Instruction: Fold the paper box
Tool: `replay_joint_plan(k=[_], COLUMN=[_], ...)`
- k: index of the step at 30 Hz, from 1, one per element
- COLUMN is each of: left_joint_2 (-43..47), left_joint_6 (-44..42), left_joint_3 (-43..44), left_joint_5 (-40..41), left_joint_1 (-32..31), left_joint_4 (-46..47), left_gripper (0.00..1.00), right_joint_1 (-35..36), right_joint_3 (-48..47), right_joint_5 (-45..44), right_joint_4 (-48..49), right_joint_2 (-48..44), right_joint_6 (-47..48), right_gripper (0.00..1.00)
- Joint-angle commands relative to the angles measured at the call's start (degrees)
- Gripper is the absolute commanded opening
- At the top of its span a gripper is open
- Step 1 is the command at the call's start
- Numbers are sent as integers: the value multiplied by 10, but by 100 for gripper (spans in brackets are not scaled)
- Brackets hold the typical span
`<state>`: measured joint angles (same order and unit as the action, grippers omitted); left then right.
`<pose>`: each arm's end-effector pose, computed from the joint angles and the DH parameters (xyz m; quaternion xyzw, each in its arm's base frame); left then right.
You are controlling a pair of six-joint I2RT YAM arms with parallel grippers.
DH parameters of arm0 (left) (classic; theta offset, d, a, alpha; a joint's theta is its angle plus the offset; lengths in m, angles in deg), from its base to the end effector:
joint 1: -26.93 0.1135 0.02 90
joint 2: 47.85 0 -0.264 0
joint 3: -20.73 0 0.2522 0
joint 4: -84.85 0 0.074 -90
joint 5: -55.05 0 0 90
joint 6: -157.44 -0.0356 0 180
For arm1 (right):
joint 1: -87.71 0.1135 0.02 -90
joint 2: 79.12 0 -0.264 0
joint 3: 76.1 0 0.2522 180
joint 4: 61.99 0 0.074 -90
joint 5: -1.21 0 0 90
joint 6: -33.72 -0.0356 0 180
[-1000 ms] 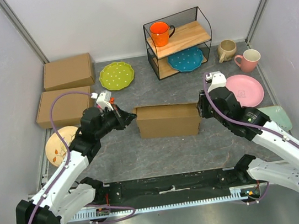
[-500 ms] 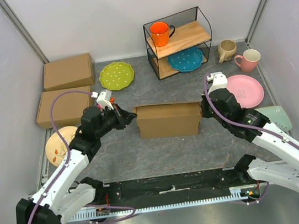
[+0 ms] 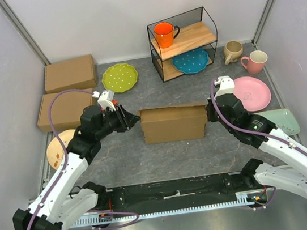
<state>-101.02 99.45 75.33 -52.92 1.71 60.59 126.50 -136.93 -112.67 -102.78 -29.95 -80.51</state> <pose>0.1883 -0.1008 0.2893 0.0375 0.8265 -0.3759 0.4173 0.1551 0.1062 0.3124 -0.0029 0.8500 0.1069 0.5158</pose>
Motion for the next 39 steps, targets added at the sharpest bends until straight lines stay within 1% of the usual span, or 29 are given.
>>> replay_joint_plan(k=[1,4,10,12,14,17,23,31,39], left_joint_2=[25,30,18,14,10,7,3,-9,-14], left_joint_6=[-56,-77,-113,-121,-126,-128,-135,-129,-117], left_joint_3=[51,59,63,61,62,63,63,50,59], left_joint_5=[21,33,28,28,33,29,15,9,-7], left_joint_1=[-1,-1,-1,-1,-1,-1,-1,-1,-1], left_joint_4=[-15,-17,-12,-11,-11,-5,0,17,34], left_gripper=[39,40,38,34,32,33,37,36,37], right_joint_1=[2,2,2,2,2,2,2,2,2], right_joint_3=[19,16,14,14,14,15,14,12,15], right_joint_5=[9,9,9,9,10,11,13,19,20], right_joint_4=[-63,-63,-64,-64,-65,-65,-65,-65,-65], right_joint_2=[8,9,8,7,6,8,11,14,14], right_joint_6=[-9,-9,-6,-6,-6,-6,-7,-6,-8], right_gripper=[0,0,0,0,0,0,0,0,0])
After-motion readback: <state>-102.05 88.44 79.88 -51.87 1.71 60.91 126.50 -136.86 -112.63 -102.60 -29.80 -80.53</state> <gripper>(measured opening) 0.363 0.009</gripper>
